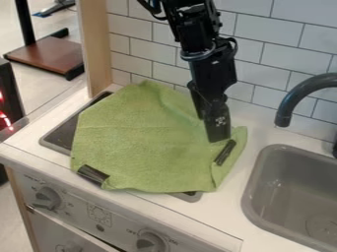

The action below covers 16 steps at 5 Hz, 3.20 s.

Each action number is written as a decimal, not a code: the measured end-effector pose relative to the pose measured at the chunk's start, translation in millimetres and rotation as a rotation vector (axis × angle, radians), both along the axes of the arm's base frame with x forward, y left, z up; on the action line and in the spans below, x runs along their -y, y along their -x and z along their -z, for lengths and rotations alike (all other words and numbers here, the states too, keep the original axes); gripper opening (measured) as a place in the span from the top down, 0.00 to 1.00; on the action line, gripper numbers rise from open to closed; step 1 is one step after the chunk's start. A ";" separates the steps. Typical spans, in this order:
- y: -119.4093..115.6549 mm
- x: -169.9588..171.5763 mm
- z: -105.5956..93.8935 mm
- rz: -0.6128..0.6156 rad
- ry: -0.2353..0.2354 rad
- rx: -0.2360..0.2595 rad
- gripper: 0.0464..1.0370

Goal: Fold the cloth from left to right

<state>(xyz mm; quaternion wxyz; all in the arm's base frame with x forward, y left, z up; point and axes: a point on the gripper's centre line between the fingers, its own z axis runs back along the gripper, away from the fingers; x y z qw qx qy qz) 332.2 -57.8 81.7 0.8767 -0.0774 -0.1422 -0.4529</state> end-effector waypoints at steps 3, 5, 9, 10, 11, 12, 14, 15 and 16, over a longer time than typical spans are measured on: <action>15.0 -54.1 6.5 -0.264 0.027 -0.038 0.04; 24.0 -118.9 -2.3 -0.584 -0.083 0.004 0.04; -9.3 -225.9 36.0 -1.033 -0.190 -0.069 0.04; -12.6 -246.4 40.9 -1.090 -0.210 -0.072 0.04; -15.3 -261.3 52.3 -1.132 -0.221 -0.098 0.04; -21.2 -267.8 66.8 -1.154 -0.193 -0.116 0.04; -39.5 -255.5 76.2 -1.141 -0.065 -0.124 0.04; -43.5 -257.3 77.8 -1.139 -0.063 -0.114 0.04; -47.4 -258.1 81.6 -1.140 -0.058 -0.108 0.09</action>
